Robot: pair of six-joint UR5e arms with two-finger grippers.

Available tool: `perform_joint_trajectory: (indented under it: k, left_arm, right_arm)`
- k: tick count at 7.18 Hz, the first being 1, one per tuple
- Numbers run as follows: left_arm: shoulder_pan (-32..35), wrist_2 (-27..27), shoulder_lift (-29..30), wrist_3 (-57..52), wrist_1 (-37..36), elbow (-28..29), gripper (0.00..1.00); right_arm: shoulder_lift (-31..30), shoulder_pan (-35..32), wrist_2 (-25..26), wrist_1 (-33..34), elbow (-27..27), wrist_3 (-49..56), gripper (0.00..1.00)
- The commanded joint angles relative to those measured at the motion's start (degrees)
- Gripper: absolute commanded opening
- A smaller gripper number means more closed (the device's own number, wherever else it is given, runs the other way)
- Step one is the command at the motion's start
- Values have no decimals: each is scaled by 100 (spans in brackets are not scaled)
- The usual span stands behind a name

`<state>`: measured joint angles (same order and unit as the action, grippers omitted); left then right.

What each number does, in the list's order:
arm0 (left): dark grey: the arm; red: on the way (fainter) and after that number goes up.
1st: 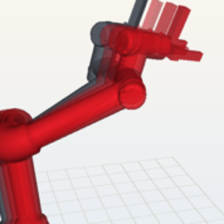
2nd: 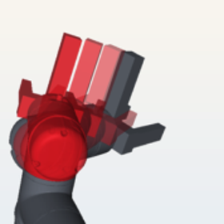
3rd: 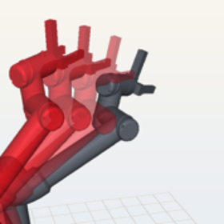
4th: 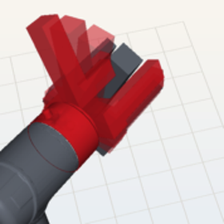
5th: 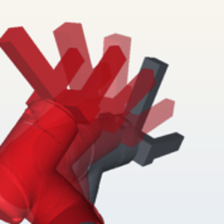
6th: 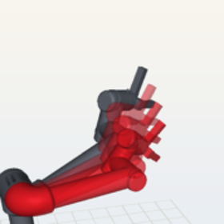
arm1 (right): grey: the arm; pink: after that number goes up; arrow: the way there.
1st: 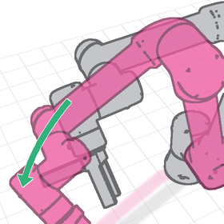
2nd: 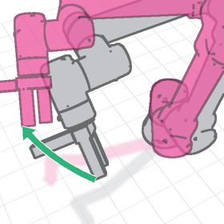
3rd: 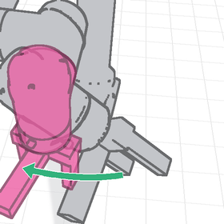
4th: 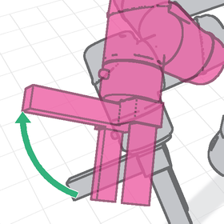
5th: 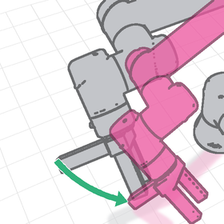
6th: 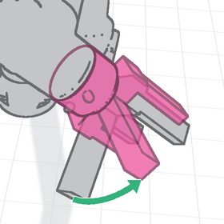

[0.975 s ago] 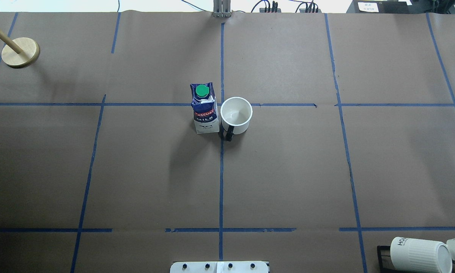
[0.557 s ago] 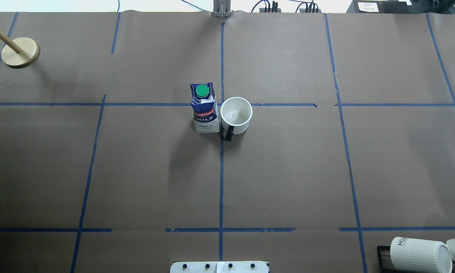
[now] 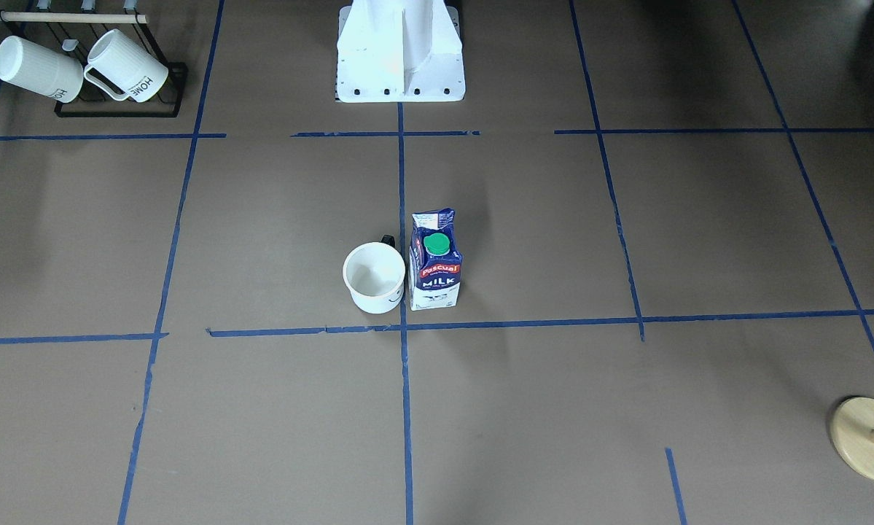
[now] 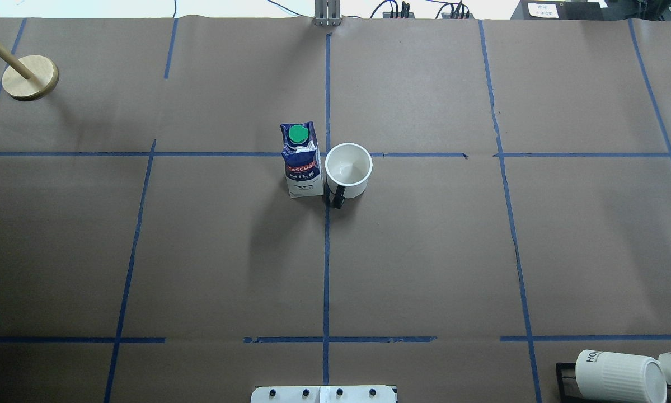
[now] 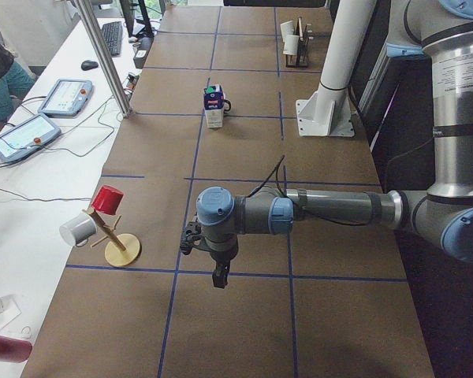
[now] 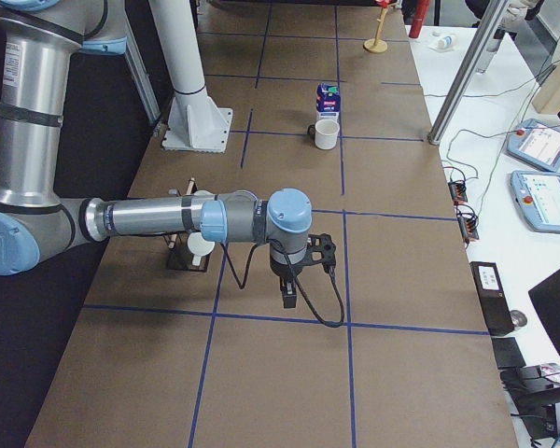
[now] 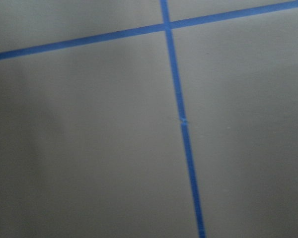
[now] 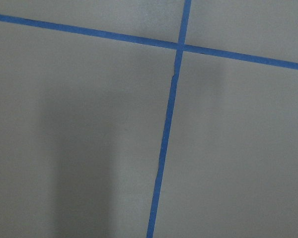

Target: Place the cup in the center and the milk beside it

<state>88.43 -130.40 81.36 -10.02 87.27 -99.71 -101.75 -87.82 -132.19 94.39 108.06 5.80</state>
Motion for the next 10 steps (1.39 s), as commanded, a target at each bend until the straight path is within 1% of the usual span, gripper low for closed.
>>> perform_joint_trajectory:
  k: [1,10]
  left_arm:
    - [-1,24,3,-9,0,-22,100]
    - [-1,15,-50,-9,0,-48,100]
  right_arm:
    - [6,2,0,0,-4,0,100]
    - [14,142,0,-17,4,-9,100]
